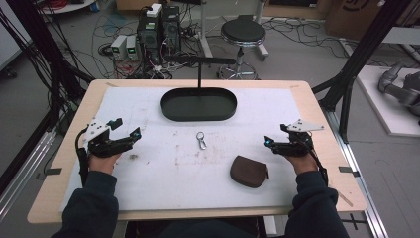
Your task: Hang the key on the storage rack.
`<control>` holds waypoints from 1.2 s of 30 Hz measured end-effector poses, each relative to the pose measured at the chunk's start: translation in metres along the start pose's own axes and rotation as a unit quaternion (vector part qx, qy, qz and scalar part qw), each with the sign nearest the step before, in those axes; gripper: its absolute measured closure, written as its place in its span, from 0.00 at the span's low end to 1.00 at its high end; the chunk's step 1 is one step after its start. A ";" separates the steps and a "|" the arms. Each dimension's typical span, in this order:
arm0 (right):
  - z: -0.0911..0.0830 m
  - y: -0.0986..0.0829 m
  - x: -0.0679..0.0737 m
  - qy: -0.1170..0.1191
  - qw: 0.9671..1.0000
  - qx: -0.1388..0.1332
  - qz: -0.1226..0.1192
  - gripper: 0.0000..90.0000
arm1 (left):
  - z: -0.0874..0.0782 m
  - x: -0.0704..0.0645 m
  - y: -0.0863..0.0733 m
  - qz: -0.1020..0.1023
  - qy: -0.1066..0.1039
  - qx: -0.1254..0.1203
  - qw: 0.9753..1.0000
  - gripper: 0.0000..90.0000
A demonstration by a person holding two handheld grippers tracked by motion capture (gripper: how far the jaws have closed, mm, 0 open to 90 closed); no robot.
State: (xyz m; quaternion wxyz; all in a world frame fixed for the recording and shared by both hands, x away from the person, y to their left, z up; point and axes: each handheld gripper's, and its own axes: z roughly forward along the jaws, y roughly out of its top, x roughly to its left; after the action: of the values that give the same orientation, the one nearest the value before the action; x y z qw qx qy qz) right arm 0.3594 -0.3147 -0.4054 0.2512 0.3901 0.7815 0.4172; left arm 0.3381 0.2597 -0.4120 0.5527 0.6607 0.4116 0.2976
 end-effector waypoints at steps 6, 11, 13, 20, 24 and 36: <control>0.001 -0.002 -0.002 -0.001 1.000 0.003 0.013 0.22 | 0.004 0.000 -0.001 -0.001 -0.001 0.004 1.000 0.22; 0.001 -0.001 0.000 -0.004 1.000 -0.002 0.015 0.22 | 0.003 0.000 -0.001 0.002 0.000 0.008 1.000 0.22; 0.001 0.001 0.003 -0.007 1.000 -0.005 0.021 0.22 | 0.003 0.001 -0.002 0.003 0.002 0.010 1.000 0.22; 0.008 0.011 0.019 0.020 1.000 -0.001 0.016 0.27 | 0.001 -0.003 -0.001 0.009 0.002 0.010 1.000 0.23; 0.012 0.020 0.027 0.049 0.999 -0.011 0.014 0.34 | 0.001 -0.003 -0.003 0.011 0.000 0.015 1.000 0.23; 0.054 0.075 0.073 0.126 0.992 -0.011 -0.021 0.53 | 0.000 0.001 -0.004 0.008 0.006 0.015 1.000 0.23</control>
State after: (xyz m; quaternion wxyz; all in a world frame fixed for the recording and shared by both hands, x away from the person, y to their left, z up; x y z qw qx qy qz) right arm 0.3866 -0.2038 -0.3752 0.1631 0.3151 0.8104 0.4662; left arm 0.3379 0.2607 -0.4155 0.5376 0.6703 0.4145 0.2997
